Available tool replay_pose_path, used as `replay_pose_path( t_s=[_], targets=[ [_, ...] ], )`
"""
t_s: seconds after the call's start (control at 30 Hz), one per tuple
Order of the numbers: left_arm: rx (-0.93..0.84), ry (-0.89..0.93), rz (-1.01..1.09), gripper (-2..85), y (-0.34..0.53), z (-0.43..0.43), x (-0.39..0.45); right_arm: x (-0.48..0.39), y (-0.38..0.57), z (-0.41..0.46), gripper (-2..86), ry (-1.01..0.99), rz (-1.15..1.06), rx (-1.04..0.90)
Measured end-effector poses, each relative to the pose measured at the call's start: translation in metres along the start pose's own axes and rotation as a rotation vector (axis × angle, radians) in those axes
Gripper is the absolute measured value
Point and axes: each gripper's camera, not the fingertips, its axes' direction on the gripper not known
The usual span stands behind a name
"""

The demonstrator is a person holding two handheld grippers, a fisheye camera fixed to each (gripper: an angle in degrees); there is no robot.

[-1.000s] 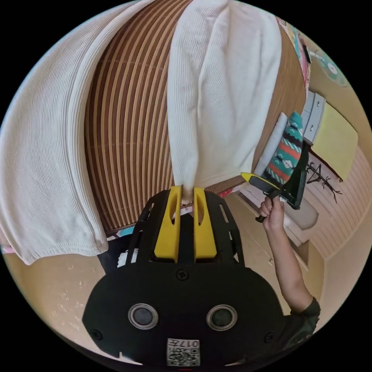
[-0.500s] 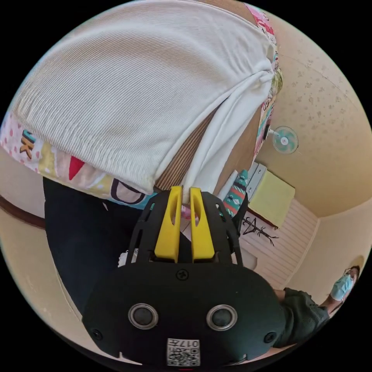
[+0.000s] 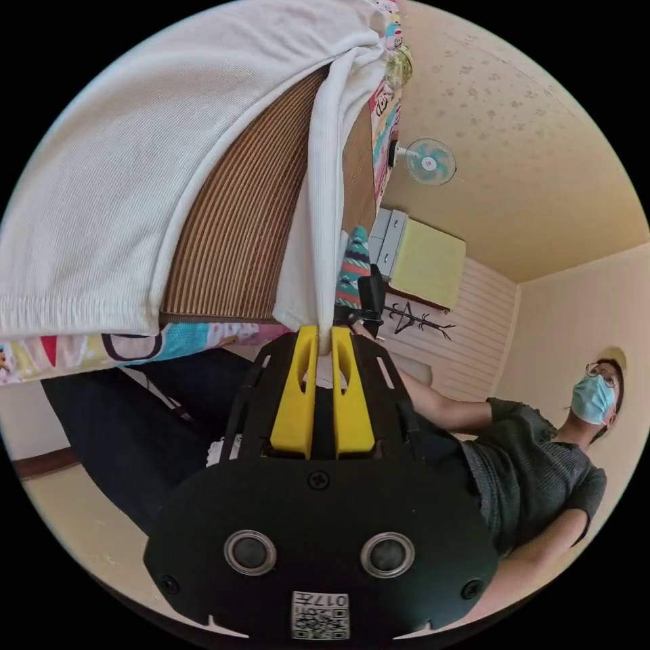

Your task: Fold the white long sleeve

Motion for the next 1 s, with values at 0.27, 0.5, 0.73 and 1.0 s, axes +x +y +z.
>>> replay_pose_path(
  t_s=[0.27, 0.5, 0.73, 1.0],
  targets=[
    [-0.103, -0.445, -0.306, 5.7, 0.038, 0.063, -0.048, 0.028, 0.07, 0.019, 3.0, -0.032, 0.158, 0.075],
    [0.017, -0.54, -0.032, 8.8, 0.016, 0.072, 0.044, -0.08, 0.084, 0.015, 3.6, 0.211, -0.112, 0.079],
    [-0.309, -0.662, 0.248, 16.9, -0.027, 0.198, 0.127, -0.181, 0.076, 0.045, 3.4, 0.185, -0.542, -0.053],
    [-0.36, -0.844, 0.283, 3.2, -0.01, 0.237, 0.115, -0.161, 0.042, 0.051, 4.8, 0.233, -0.718, -0.406]
  ],
)
